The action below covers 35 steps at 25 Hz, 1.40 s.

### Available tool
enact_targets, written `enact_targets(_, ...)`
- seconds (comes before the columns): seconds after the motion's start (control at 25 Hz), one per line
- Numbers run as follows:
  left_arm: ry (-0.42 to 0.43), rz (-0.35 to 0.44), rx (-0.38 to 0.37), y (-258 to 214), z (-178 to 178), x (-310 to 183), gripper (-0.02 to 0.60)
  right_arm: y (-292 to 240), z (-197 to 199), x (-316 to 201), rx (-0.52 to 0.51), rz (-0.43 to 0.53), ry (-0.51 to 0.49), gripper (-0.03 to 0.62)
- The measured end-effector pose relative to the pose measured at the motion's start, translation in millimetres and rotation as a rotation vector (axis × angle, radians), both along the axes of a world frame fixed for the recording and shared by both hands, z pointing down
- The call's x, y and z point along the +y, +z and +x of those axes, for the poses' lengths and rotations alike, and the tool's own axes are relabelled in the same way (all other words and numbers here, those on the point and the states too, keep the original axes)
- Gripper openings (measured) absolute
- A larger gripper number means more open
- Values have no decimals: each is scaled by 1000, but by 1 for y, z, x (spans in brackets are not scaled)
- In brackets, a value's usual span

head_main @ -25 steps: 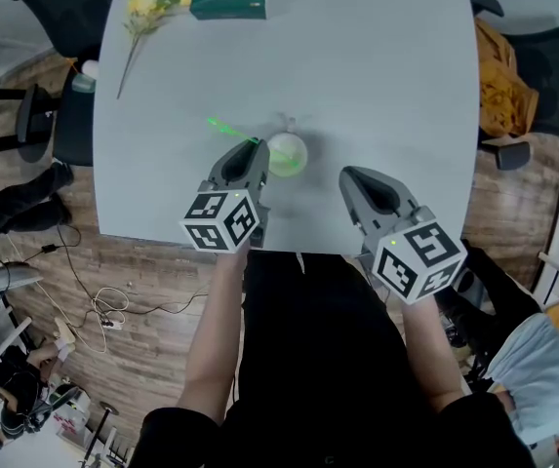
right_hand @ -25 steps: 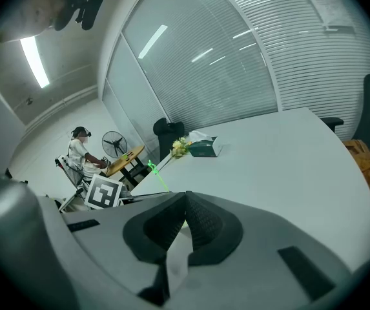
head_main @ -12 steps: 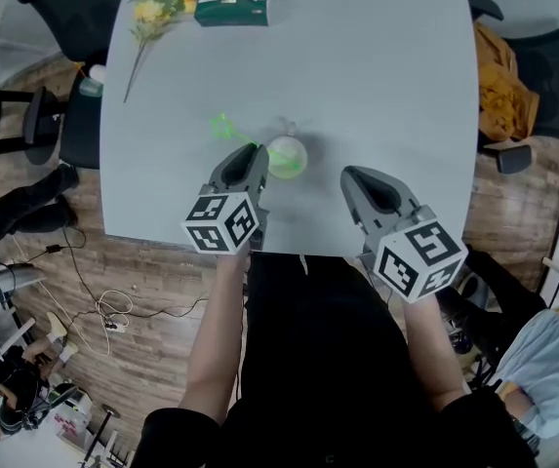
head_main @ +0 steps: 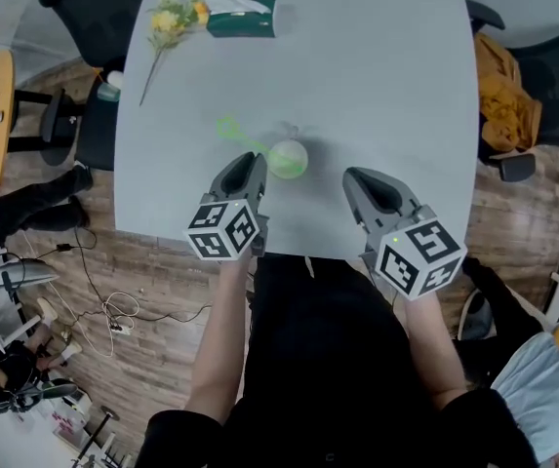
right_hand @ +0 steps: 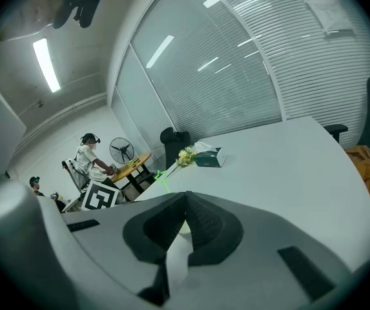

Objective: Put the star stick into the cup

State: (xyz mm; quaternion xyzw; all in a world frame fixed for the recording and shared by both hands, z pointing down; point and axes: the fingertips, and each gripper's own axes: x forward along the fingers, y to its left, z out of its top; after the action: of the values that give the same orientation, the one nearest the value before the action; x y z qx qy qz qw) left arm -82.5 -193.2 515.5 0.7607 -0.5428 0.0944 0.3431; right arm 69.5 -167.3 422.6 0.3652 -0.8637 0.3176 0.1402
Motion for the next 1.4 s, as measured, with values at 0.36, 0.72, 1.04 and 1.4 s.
enact_targets(0.36, -19, 48, -54, -35, 7, 32, 52, -10, 3, 9, -48, 30, -29, 9)
enact_targets(0.72, -5, 103, -71, -62, 7, 55, 51, -14, -17, 14, -59, 41, -55, 9)
enact_targets(1.04, 67, 163, -55, -82, 6, 68, 51, -14, -22, 34, -35, 45, 29, 9)
enact_targets(1.4, 181, 247, -49, -110, -14, 116, 49, -25, -45, 92, 3, 74, 122, 9)
